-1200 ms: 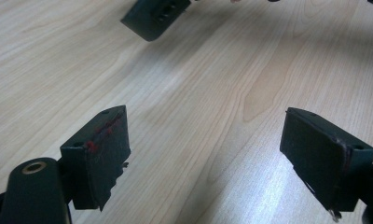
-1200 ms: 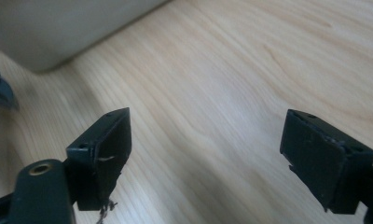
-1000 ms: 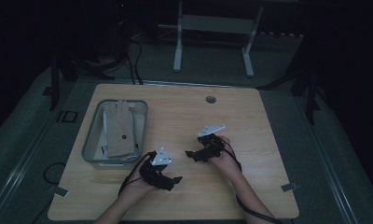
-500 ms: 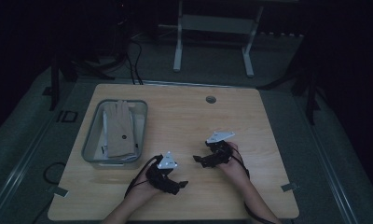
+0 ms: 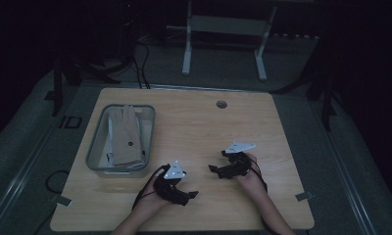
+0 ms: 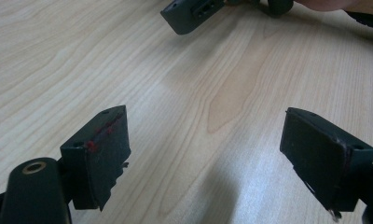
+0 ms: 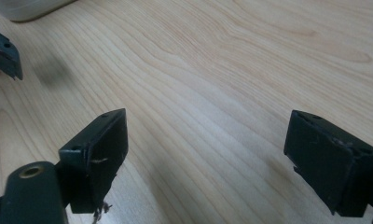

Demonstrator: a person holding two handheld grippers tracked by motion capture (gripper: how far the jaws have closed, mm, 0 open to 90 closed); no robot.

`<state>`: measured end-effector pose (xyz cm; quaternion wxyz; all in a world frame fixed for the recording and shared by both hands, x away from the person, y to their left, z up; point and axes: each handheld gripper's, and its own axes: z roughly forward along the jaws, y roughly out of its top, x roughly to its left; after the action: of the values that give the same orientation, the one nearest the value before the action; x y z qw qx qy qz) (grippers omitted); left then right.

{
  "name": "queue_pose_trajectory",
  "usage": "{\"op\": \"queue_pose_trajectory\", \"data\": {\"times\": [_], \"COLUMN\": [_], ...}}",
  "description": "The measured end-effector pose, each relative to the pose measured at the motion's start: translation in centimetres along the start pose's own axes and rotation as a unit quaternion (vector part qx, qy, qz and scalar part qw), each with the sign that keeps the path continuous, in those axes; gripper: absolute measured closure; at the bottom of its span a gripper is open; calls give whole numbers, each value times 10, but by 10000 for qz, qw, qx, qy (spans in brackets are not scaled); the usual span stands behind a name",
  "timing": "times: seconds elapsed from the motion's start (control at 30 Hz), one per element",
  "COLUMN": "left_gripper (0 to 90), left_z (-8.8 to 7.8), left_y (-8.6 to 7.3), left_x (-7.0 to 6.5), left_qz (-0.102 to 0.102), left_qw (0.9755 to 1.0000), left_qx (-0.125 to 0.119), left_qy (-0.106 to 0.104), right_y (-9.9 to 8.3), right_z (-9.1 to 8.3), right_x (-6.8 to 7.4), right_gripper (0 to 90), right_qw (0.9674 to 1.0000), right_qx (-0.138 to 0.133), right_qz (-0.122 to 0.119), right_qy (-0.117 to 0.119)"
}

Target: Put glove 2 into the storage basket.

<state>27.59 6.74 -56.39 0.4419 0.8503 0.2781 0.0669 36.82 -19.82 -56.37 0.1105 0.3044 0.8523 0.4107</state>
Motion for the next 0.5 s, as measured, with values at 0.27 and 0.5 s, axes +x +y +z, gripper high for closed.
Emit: {"op": "queue_pose_trajectory", "data": {"times": [0.27,0.5], "left_gripper": [160,160], "left_z": [1,2], "left_y": [-4,-4], "left_x": [-3,-4], "left_qz": [83,124], "left_qw": [9999,9999], "left_qx": [59,83], "left_qy": [-27,-60], "right_y": [-3,-3], "right_z": [2,2], "right_x": [-2,-2], "right_gripper": [136,136], "right_qw": [10000,9999], "right_qx": [7,17], "right_qz": [15,29], "right_qy": [-90,-95]}}
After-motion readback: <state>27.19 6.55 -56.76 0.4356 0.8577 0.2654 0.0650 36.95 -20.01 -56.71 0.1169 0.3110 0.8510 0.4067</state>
